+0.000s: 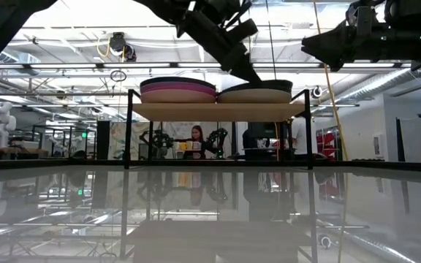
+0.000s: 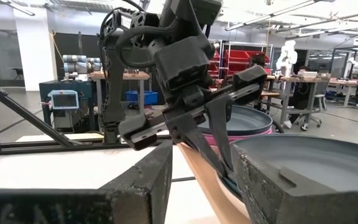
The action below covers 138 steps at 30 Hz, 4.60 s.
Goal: Place and stack plates onto a shelf
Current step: Stack the black plate on top of the green plate on the shelf, then return to Home Position
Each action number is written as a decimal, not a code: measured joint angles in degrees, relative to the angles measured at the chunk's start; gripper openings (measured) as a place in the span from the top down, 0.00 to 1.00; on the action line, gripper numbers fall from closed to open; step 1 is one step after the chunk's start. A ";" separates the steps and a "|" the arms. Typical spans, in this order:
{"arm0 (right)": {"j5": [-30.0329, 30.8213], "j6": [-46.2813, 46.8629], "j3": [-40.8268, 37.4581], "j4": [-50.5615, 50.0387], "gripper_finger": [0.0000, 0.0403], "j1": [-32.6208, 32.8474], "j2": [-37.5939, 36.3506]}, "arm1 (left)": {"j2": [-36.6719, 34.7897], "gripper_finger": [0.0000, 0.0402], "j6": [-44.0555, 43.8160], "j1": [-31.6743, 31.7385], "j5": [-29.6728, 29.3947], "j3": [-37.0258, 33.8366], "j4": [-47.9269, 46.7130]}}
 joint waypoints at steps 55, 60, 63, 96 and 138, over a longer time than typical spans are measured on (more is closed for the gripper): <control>0.00 0.02 0.00 0.10 0.64 -0.02 0.02 | -55.41 0.96 -29.47 -11.06 -1.76 -36.98 7.56; 0.00 0.02 0.00 -0.22 0.64 0.00 0.02 | -70.26 0.96 -32.02 -10.80 -1.75 -57.90 26.41; 0.00 0.00 0.00 -0.24 0.64 -0.01 0.00 | -77.69 0.96 -33.16 -10.78 -1.74 -67.25 32.57; -6.19 4.07 0.00 -23.26 0.64 -4.00 -24.29 | -107.61 0.96 -35.81 -10.24 -5.68 -101.30 48.97; -11.93 13.33 -13.61 -21.43 0.64 -3.89 -32.40 | -108.91 0.96 -43.23 -8.55 -6.08 -101.90 24.06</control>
